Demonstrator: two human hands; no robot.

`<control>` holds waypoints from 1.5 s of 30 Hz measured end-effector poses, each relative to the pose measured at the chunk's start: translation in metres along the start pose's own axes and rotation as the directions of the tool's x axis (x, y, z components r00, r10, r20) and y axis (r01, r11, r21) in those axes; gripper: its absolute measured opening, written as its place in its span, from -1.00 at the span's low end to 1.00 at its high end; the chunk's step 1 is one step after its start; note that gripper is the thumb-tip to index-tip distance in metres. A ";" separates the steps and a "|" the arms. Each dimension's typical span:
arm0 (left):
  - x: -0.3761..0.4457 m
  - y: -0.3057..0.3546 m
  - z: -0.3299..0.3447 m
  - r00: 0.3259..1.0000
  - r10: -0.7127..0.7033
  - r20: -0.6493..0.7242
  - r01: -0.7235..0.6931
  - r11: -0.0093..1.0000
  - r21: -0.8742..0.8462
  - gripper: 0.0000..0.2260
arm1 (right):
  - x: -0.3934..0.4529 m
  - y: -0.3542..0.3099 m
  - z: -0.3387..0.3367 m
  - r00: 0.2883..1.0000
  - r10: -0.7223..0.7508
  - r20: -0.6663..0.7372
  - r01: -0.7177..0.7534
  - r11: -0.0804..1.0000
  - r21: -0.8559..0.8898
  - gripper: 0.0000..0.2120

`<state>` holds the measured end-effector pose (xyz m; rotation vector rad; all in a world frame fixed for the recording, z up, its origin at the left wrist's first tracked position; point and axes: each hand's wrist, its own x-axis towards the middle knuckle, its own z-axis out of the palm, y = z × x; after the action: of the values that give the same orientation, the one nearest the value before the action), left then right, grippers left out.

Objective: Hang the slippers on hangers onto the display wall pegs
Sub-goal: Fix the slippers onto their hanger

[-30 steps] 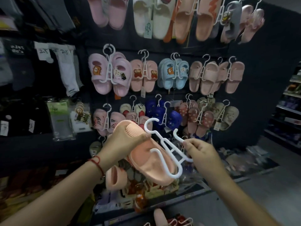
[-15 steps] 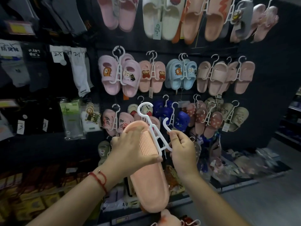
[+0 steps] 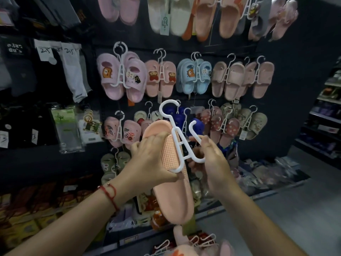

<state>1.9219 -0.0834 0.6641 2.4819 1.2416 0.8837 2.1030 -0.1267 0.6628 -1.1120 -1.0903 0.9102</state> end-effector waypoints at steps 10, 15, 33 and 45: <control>0.007 0.010 0.004 0.999 -0.029 0.018 0.028 0.999 0.029 -0.04 | -0.014 0.150 -0.035 0.819 0.569 0.068 -0.550 0.814 -0.185 -0.63; 0.006 0.010 0.001 0.998 -0.043 0.047 0.044 0.999 -0.016 -0.04 | -0.013 0.181 -0.021 0.810 0.503 0.301 -0.369 0.836 -0.406 -0.64; -0.002 0.007 0.043 0.981 -0.175 0.082 0.173 0.985 0.031 -0.05 | -0.035 0.281 -0.070 0.689 0.639 -0.342 -0.580 0.202 -0.789 -0.70; -0.007 -0.062 0.020 0.980 -0.192 0.047 0.176 0.955 0.239 -0.01 | 0.045 0.164 -0.090 0.781 0.608 0.147 -0.308 0.579 -0.755 -0.40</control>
<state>1.8904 -0.0497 0.6177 2.4908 1.6043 0.6299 2.1961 -0.0680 0.5048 -1.9980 -1.5886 1.2177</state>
